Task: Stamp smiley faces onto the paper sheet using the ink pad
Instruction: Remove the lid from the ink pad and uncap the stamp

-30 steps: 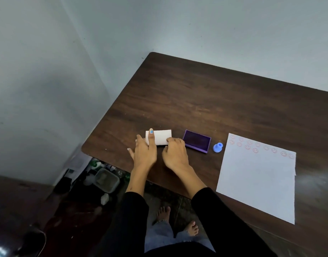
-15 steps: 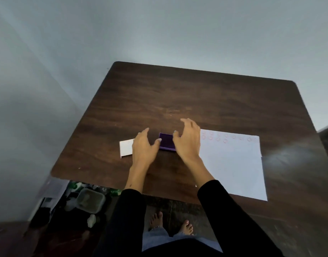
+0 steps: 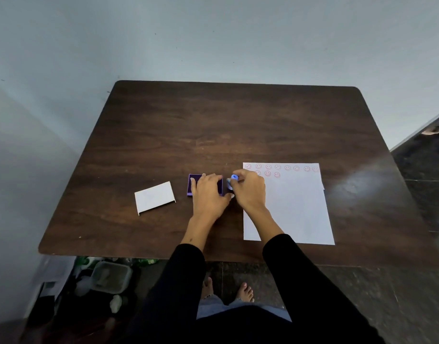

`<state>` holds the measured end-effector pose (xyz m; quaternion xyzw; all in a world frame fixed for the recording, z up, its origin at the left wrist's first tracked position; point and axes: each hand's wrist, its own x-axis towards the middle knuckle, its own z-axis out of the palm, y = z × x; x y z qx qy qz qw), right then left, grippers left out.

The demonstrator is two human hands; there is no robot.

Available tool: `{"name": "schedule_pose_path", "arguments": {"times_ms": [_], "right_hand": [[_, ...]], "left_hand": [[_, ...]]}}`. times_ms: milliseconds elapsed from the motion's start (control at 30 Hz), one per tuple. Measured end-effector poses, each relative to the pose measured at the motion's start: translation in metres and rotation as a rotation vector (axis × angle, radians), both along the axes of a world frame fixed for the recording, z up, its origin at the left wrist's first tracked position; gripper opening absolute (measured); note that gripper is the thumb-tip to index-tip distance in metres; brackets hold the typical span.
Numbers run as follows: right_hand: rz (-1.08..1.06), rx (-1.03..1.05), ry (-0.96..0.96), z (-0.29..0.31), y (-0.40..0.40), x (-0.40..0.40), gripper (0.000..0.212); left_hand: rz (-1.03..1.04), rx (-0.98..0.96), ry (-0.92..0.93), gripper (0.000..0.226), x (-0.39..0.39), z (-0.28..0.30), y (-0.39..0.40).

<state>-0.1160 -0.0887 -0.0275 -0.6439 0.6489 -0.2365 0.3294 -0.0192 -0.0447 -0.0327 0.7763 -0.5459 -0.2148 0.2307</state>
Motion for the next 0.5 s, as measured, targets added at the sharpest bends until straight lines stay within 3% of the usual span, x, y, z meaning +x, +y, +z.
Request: {"name": "schedule_pose_path", "arguments": {"times_ms": [167,333,500], "right_hand": [[-0.030,0.053,-0.185,0.0077,-0.0061,0.0005,0.019],[-0.092,0.086,-0.220,0.0077,-0.0063,-0.0005,0.011],[-0.080,0.113,-0.251,0.0079,-0.0060,0.0003,0.022]], "left_hand": [[0.064,-0.045,0.023,0.036,0.0002,-0.0040,-0.0037],[0.079,-0.040,0.034,0.037,-0.0019,-0.0077,-0.0062],[0.123,-0.072,0.027,0.037,-0.0028,-0.0107,-0.0063]]}}
